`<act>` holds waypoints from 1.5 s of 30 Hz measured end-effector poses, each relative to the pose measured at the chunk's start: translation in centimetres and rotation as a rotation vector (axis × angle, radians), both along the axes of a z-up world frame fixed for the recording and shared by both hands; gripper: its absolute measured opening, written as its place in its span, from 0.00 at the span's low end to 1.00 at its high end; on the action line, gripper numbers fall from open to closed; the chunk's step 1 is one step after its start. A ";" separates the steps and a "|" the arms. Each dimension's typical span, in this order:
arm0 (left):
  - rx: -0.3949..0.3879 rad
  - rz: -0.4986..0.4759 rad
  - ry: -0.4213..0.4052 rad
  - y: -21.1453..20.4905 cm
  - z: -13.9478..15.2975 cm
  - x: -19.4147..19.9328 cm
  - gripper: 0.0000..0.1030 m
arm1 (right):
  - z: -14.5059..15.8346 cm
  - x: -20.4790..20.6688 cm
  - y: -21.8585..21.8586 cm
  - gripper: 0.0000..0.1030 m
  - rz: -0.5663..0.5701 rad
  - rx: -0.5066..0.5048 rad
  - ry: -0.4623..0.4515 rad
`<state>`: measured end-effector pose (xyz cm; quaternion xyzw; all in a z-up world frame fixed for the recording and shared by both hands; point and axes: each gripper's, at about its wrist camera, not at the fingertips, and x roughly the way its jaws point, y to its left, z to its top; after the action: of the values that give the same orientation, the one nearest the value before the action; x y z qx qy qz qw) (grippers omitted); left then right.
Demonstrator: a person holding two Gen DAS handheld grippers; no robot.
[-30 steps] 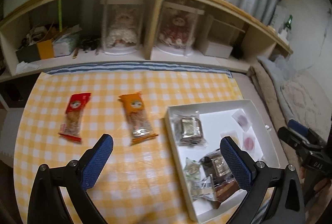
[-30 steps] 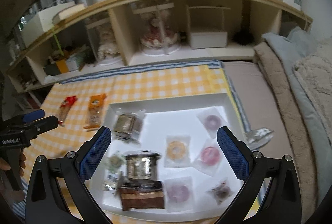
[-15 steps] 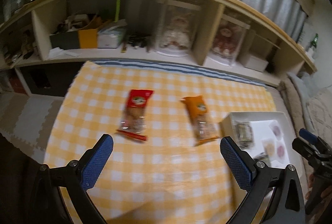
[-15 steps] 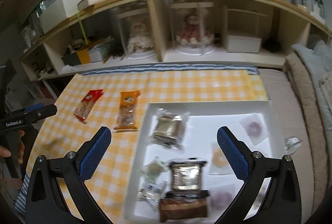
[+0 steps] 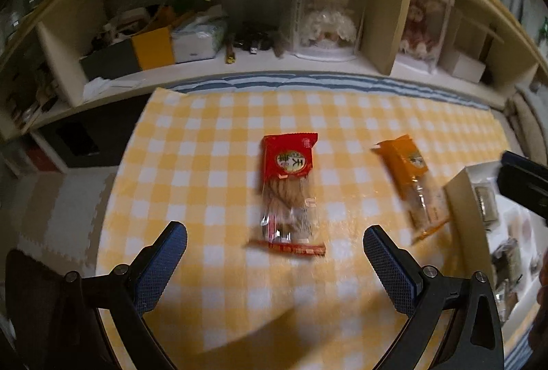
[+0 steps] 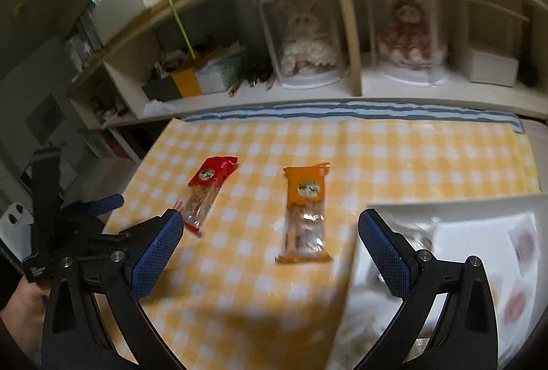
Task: Organize snacks
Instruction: 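Grasp the red bread pouch with the left gripper while the right grasps the orange pouch, then carry both bread pouches over the white tray and lower them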
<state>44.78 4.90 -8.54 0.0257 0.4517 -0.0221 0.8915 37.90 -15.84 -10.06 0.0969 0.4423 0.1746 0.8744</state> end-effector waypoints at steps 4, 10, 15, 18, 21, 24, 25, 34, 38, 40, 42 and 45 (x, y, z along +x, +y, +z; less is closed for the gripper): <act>-0.017 -0.017 0.041 0.2 -1.8 3.4 1.00 | -2.9 3.5 1.4 0.91 -0.022 -0.053 0.079; -0.050 -0.016 0.108 0.3 -4.2 7.4 0.85 | -6.6 6.3 2.7 0.64 0.000 -0.164 0.177; -0.037 0.003 0.163 0.1 -5.7 8.8 0.58 | -7.8 6.1 3.5 0.57 0.040 -0.263 0.176; -0.034 -0.008 0.206 -0.3 -6.8 9.4 0.46 | -8.2 5.5 4.0 0.54 0.072 -0.303 0.168; -0.045 -0.002 0.208 -0.3 -7.0 9.3 0.42 | -8.2 5.1 4.2 0.41 0.090 -0.328 0.164; -0.076 0.005 0.204 -0.2 -6.8 8.5 0.40 | -8.1 4.5 4.6 0.36 0.107 -0.324 0.166; -0.081 0.006 0.198 -0.3 -6.6 7.9 0.40 | -8.0 4.2 4.6 0.36 0.111 -0.314 0.168; -0.125 0.006 0.108 -0.1 -3.3 3.7 0.39 | -6.9 1.4 4.9 0.33 0.112 -0.238 0.162; -0.143 0.009 0.085 -0.2 -2.0 2.2 0.39 | -5.4 0.2 4.6 0.33 0.104 -0.216 0.141; -0.155 0.008 0.067 -0.4 -1.0 0.9 0.39 | -4.5 -0.5 4.2 0.33 0.098 -0.204 0.130; -0.166 0.006 0.047 -0.7 0.1 -0.6 0.39 | -3.6 -1.2 3.7 0.33 0.090 -0.191 0.116; -0.178 -0.005 0.004 -1.5 2.3 -2.4 0.39 | -2.0 -2.4 2.5 0.33 0.077 -0.169 0.090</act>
<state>42.42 3.40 -6.28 -0.0527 0.4497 -0.0645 0.8893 35.50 -13.36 -12.01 0.0133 0.4975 0.1654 0.8514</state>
